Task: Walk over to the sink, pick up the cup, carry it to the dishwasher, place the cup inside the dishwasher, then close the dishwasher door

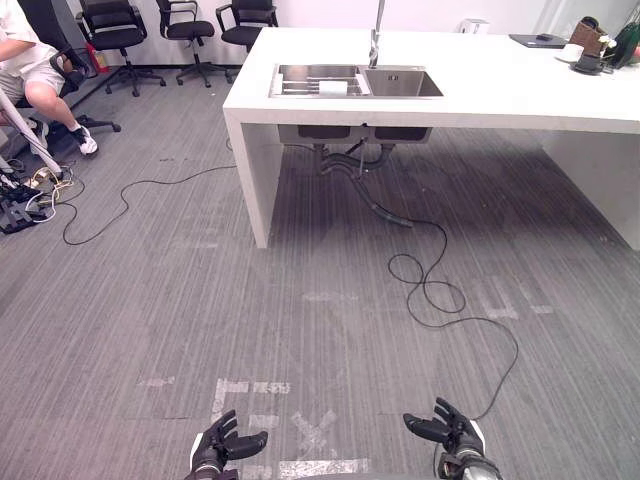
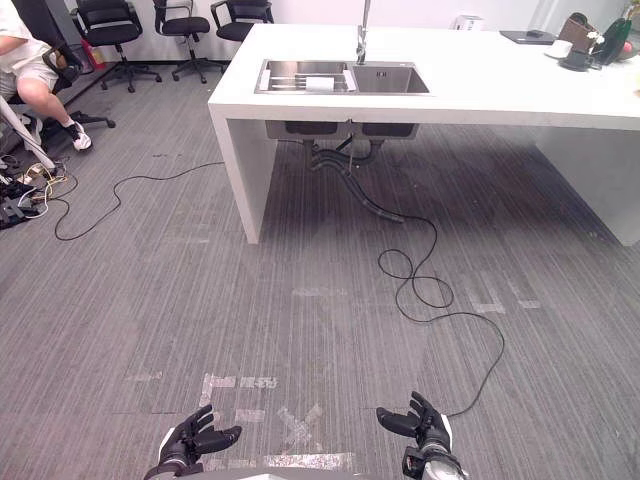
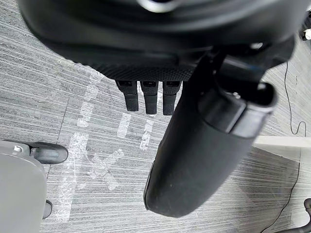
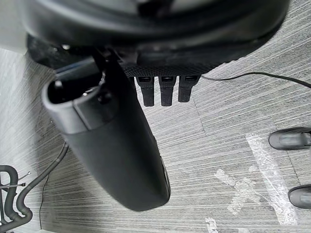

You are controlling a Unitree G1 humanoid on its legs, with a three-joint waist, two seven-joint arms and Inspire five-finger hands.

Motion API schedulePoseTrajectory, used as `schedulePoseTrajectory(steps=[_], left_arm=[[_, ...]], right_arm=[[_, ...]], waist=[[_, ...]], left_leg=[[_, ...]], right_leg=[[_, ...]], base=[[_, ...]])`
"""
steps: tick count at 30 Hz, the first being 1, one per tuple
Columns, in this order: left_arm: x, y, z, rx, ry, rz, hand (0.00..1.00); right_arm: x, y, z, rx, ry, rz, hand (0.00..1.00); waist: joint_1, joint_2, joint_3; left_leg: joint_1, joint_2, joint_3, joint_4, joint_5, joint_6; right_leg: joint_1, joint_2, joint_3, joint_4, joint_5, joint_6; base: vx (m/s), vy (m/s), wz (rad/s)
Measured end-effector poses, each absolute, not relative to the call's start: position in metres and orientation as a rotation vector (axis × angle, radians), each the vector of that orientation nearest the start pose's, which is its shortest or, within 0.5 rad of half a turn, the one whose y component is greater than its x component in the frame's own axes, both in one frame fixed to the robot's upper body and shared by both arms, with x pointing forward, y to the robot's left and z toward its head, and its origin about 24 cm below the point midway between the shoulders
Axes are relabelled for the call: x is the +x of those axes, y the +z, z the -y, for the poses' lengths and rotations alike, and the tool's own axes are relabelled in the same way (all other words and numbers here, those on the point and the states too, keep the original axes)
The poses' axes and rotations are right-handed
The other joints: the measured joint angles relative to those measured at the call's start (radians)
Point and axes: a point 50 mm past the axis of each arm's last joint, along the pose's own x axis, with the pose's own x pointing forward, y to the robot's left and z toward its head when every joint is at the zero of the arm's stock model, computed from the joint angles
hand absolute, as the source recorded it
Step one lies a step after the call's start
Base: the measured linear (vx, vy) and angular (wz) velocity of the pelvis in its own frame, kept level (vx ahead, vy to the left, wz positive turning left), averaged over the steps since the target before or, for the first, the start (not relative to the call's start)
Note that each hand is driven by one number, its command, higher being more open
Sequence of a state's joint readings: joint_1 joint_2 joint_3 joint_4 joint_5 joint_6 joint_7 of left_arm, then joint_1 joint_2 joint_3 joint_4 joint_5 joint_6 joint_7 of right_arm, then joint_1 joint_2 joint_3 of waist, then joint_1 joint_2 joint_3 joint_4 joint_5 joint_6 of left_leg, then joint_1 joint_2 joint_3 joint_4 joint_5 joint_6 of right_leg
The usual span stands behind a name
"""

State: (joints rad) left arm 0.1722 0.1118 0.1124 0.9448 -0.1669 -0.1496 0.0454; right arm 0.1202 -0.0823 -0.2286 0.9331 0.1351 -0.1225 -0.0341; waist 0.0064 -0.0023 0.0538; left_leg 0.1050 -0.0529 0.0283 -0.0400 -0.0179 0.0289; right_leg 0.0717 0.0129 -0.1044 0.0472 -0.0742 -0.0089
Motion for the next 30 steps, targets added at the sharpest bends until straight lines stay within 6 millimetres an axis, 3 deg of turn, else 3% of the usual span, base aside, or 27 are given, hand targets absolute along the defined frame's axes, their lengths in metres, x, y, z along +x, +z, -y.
schedulePoseTrajectory(steps=[23, 30], left_arm=[[0.090, -0.149, -0.216, -0.069, 0.330, -0.935, 0.90], [0.100, -0.143, -0.217, -0.084, 0.335, -0.876, 0.90]], right_arm=[[0.105, -0.146, 0.222, 0.113, -0.399, -0.908, 0.90], [0.107, -0.144, 0.223, 0.112, -0.400, -0.894, 0.90]], waist=[[-0.001, 0.000, 0.001], [0.000, 0.003, 0.005]], left_leg=[[0.009, -0.001, -0.005, -0.024, 0.015, 0.001], [-0.001, 0.000, 0.001, -0.028, 0.007, -0.008]], right_leg=[[0.002, 0.000, -0.005, -0.004, 0.001, -0.002], [-0.007, 0.000, -0.004, -0.004, -0.001, -0.005]], base=[[0.00, -0.001, 0.01], [0.00, 0.000, 0.00]])
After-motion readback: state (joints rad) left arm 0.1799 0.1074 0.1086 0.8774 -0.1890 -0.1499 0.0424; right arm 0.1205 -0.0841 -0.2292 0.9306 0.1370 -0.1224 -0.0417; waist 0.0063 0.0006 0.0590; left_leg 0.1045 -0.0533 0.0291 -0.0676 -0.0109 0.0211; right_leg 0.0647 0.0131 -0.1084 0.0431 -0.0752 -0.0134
